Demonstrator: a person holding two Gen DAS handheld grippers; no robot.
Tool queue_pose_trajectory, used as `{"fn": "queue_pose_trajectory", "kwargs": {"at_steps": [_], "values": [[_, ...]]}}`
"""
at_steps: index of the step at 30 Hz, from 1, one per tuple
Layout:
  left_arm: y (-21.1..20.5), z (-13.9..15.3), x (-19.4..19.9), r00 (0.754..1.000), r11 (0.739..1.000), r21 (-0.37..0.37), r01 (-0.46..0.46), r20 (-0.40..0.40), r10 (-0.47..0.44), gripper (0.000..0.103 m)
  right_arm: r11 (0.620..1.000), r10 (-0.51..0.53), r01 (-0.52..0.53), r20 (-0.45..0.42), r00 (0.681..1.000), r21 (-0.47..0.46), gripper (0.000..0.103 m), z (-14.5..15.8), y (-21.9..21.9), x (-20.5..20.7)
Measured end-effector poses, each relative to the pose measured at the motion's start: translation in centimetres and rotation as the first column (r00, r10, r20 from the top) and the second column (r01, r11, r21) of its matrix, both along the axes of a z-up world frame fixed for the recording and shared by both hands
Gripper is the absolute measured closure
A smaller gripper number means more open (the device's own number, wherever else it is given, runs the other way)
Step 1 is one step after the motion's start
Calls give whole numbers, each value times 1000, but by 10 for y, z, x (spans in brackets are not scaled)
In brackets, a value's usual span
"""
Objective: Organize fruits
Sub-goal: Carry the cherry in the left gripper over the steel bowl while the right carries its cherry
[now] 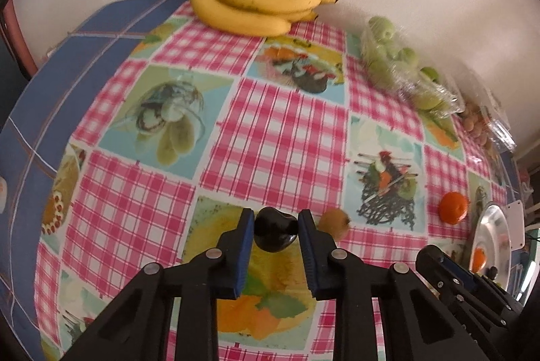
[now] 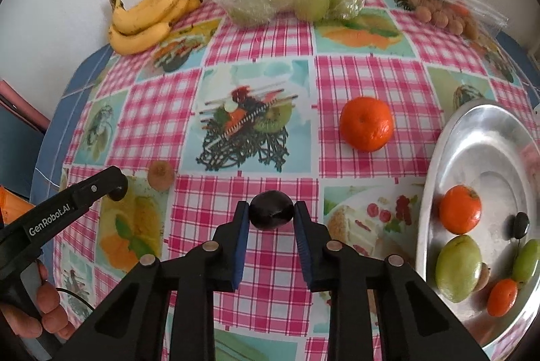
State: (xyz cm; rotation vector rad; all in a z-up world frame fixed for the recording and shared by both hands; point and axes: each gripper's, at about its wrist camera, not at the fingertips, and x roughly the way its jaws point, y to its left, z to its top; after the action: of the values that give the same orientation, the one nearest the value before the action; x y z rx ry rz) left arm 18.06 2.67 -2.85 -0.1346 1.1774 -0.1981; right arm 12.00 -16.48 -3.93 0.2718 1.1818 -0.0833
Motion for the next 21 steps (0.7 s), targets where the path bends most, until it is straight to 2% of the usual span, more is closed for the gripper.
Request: {"fn": "queue_pose_trajectory", "kwargs": {"at_steps": [12, 21], "values": [[-10, 24, -7, 999, 1000, 12, 15, 30, -15, 75, 1000, -1, 2, 31, 1000, -9, 75, 21, -3, -6], [-44, 39, -17, 996, 998, 13, 64, 60, -64, 75, 999, -39, 39, 26, 999, 2, 75, 24, -22, -12]]}}
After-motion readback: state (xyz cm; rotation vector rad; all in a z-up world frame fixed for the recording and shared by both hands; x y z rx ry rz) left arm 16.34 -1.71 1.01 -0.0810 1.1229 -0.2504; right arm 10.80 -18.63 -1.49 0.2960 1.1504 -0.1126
